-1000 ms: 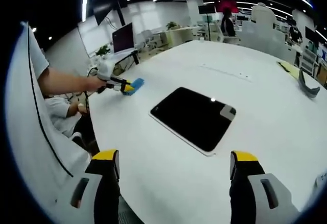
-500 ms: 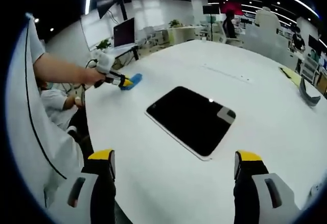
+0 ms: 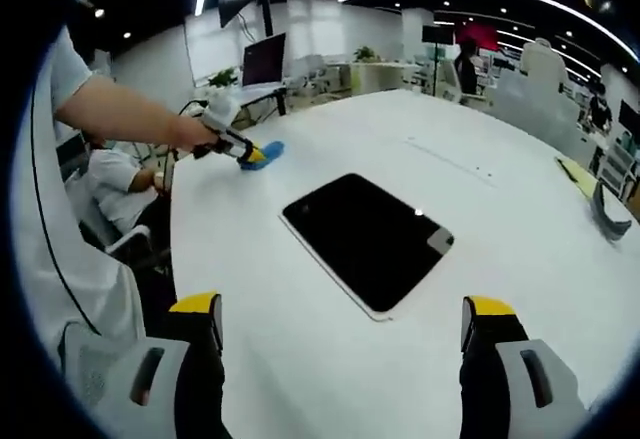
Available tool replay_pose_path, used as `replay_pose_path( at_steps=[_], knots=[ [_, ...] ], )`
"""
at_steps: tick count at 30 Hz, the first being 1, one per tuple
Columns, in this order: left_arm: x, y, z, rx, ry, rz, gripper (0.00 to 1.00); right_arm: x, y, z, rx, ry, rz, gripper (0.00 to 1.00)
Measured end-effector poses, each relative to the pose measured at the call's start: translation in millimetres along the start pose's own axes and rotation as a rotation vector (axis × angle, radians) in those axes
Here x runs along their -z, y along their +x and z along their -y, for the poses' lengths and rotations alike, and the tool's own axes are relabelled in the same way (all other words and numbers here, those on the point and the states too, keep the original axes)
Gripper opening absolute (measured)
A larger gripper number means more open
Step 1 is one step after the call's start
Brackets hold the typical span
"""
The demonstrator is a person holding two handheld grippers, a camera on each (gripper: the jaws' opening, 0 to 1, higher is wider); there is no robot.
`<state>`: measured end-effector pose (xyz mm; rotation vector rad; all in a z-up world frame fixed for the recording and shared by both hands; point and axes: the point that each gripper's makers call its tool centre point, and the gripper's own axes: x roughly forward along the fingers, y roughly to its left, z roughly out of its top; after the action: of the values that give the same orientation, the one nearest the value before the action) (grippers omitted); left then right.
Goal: Wipe the mirror surface with the cleaning cloth until all visible marks leave the cleaned area.
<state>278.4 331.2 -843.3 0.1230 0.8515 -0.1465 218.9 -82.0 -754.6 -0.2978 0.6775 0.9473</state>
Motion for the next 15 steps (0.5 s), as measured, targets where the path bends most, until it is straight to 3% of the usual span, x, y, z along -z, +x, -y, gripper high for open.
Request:
replay_pose_path(
  at_steps=[9,15],
  knots=[
    [1.0,-1.6,1.7,-0.02,0.002,0.002,0.04,-12.5,1.7,8.9,-0.008,0.014,0.039,1.0],
    [-0.4,-1.6,1.8,-0.023,-0.018,0.011,0.04,-7.9,10.3,9.0,-0.025,0.023,0.022,1.0]
  ],
)
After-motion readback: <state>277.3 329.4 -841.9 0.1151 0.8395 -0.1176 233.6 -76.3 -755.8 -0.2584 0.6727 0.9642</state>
